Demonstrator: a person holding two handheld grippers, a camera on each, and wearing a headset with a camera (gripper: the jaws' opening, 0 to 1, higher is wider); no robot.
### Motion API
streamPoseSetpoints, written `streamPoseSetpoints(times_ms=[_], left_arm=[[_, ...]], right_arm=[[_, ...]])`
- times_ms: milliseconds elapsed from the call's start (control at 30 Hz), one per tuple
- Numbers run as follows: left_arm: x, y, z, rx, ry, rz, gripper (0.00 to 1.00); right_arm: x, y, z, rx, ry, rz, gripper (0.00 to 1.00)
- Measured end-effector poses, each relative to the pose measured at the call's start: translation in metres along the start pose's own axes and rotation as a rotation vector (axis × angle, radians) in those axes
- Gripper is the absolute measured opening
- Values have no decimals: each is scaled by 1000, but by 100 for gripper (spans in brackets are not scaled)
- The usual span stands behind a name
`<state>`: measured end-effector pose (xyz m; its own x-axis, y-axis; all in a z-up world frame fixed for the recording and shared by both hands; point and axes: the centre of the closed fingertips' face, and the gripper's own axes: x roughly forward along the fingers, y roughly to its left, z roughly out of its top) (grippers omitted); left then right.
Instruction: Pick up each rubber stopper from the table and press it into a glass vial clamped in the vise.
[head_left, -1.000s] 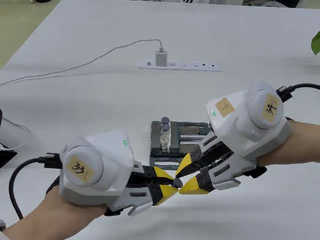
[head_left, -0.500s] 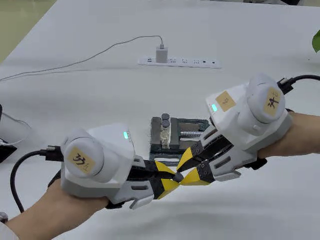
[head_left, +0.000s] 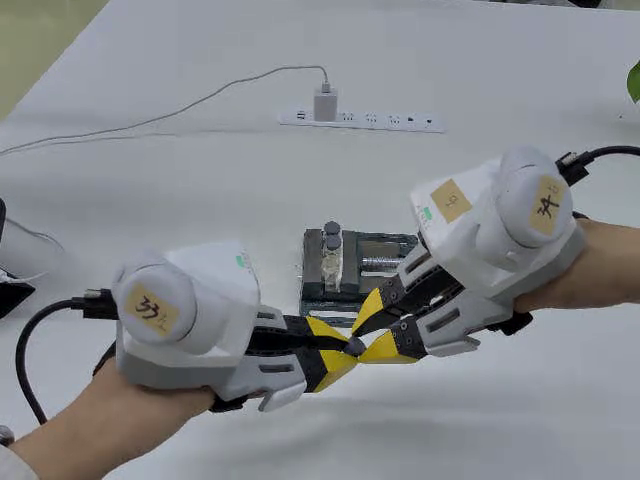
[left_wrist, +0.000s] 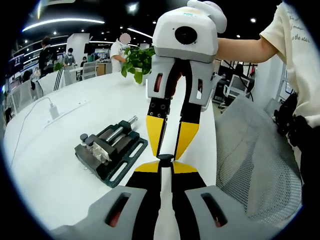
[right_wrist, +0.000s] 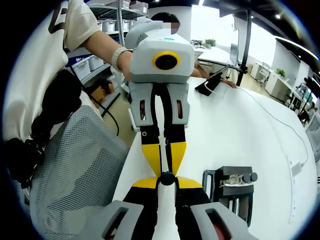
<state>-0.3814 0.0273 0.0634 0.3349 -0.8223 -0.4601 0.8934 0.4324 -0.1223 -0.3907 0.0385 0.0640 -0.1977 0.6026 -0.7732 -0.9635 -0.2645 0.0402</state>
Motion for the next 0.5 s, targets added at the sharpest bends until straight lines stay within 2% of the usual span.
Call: streamPoseSetpoints(times_ms=[100, 200, 500], left_arm=[[1, -1, 0, 92, 23, 7, 2], [1, -3, 1, 140, 34, 9, 2], [-1, -2, 6, 193, 21, 5, 2]], right_arm=[[0, 0, -1, 4, 7, 9, 7], [-2, 1, -1, 6, 8, 20, 7], [-6, 0, 2, 37, -6, 33, 6]])
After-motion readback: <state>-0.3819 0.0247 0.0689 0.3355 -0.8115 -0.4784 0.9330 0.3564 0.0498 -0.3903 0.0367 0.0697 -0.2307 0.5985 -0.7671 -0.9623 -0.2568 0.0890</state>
